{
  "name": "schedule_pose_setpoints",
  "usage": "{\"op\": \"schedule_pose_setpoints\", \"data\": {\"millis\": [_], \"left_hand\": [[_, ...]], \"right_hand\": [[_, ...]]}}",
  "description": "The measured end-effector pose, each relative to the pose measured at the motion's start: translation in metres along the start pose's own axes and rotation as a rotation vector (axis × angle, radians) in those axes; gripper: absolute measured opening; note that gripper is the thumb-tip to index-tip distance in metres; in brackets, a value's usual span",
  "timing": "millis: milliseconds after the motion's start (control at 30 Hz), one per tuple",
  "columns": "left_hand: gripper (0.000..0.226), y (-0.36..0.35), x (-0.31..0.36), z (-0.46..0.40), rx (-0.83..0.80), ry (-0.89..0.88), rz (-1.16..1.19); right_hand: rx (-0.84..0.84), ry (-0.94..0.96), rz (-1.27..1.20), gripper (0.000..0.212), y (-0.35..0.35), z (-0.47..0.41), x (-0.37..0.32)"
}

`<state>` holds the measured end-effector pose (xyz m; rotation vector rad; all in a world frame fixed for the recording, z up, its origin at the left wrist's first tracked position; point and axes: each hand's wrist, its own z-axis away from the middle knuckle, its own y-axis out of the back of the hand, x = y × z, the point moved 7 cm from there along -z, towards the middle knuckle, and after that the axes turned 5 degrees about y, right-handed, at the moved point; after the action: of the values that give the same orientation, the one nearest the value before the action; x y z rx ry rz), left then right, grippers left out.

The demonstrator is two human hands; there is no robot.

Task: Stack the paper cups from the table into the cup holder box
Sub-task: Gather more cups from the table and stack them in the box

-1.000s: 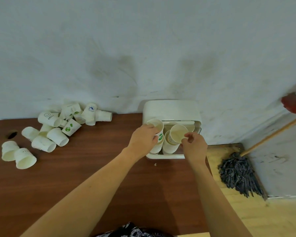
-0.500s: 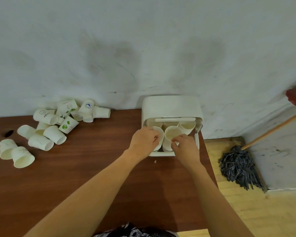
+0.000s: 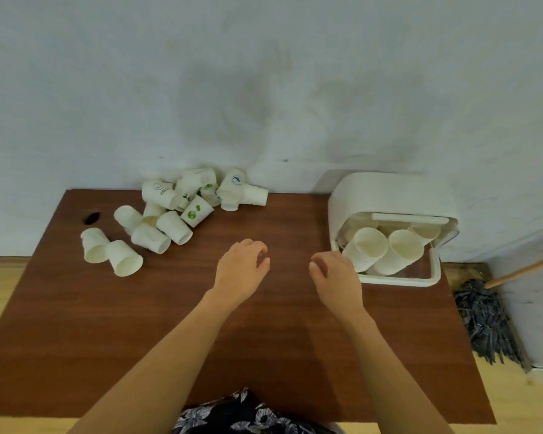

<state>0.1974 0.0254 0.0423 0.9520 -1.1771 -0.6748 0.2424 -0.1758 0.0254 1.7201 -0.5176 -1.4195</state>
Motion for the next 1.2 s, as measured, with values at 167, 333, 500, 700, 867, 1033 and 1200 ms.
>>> {"op": "schedule_pose_setpoints", "data": {"millis": [167, 333, 500, 700, 867, 1033, 1200], "left_hand": [[0.023, 0.033, -0.118, 0.017, -0.039, 0.046, -0.018], [0.027, 0.074, -0.236, 0.021, -0.040, 0.134, -0.032], [0.025, 0.108, -0.328, 0.018, -0.029, 0.287, -0.043], [0.038, 0.118, -0.401, -0.005, -0.052, 0.402, -0.106], [0.062, 0.110, -0.438, -0.031, -0.080, 0.385, -0.128], [0.064, 0.093, -0.464, -0.043, -0.218, 0.414, -0.099], [0.049, 0.092, -0.475, -0.037, -0.173, 0.414, -0.014]], "right_hand": [[-0.128, -0.021, 0.017, 0.025, -0.095, 0.002, -0.090], [-0.213, -0.032, 0.007, 0.027, -0.169, 0.006, -0.173], [-0.266, -0.094, -0.027, 0.025, -0.214, -0.002, -0.228], [-0.371, -0.144, -0.053, 0.024, -0.264, -0.015, -0.268], [-0.448, -0.213, -0.087, 0.022, -0.299, -0.030, -0.287], [-0.491, -0.298, -0.152, 0.030, -0.332, -0.043, -0.298], [-0.496, -0.375, -0.186, 0.036, -0.364, -0.056, -0.307]]}}
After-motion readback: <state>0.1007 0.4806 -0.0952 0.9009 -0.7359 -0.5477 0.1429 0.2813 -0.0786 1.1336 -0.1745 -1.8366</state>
